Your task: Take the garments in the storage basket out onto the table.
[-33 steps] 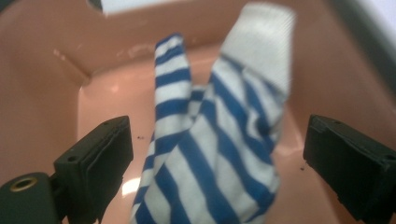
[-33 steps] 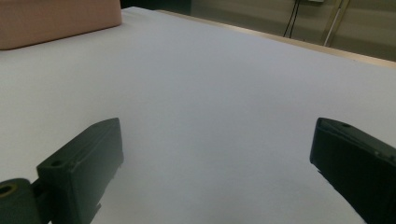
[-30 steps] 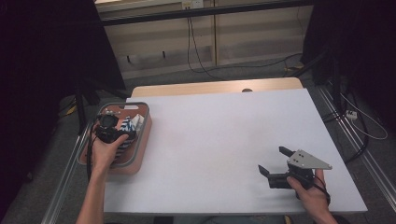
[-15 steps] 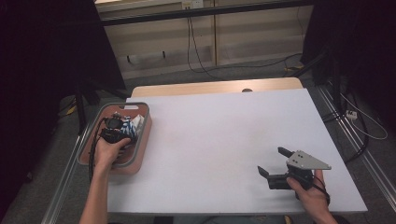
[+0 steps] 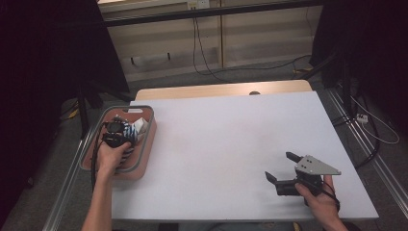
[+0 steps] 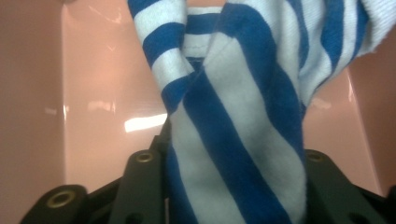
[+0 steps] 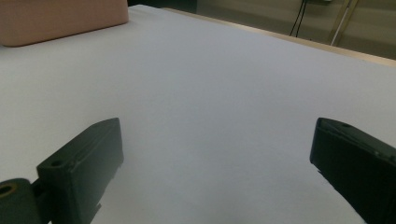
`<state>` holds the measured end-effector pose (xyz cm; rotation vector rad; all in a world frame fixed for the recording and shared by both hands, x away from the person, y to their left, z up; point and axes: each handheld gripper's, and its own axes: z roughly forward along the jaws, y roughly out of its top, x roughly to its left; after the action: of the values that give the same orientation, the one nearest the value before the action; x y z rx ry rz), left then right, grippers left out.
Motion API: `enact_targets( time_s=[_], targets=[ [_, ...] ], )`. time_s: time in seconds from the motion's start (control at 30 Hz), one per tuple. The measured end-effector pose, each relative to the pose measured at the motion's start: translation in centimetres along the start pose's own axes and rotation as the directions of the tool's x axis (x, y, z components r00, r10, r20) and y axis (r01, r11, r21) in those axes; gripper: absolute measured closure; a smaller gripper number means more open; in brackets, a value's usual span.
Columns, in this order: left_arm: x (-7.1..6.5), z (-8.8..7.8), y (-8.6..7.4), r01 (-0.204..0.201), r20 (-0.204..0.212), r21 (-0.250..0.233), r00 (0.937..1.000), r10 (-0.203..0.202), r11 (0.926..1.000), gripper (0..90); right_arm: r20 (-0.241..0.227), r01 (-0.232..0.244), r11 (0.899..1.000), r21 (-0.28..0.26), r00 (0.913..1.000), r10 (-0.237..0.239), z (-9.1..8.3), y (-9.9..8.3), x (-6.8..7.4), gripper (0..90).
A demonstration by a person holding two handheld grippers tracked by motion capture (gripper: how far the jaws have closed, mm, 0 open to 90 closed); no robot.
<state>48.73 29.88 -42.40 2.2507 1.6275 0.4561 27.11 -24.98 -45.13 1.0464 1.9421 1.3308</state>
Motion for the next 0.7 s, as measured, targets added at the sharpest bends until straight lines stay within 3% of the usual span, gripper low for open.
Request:
enact_targets(
  time_s=[0.2, 0.47, 0.6, 0.7],
  targets=[
    [0.1, -0.3, 0.0, 0.017, 0.01, -0.022, 0.9998, -0.017, 0.9996, 67.0, 0.001, -0.003, 1.0, 0.001, 1.0, 0.003, 0.0, 0.0, 0.0, 2.3],
    [0.2, -0.9, -0.1, 0.035, 0.06, -0.08, 0.9977, -0.03, 0.9962, 69.8, 0.001, -0.003, 1.0, -0.003, 1.0, 0.003, 0.0, 0.0, -0.1, 2.3],
    [0.4, -1.4, -0.2, 0.053, 0.079, -0.125, 0.9959, -0.044, 0.9908, 70.0, 0.0, -0.003, 1.0, -0.003, 1.0, 0.003, 0.0, 0.0, 0.0, 2.3],
    [0.6, -1.9, -0.3, 0.071, 0.088, -0.175, 0.9946, -0.056, 0.9821, 70.0, -0.001, -0.004, 1.0, -0.002, 1.0, 0.004, 0.0, 0.0, 0.0, 2.3]
  ],
)
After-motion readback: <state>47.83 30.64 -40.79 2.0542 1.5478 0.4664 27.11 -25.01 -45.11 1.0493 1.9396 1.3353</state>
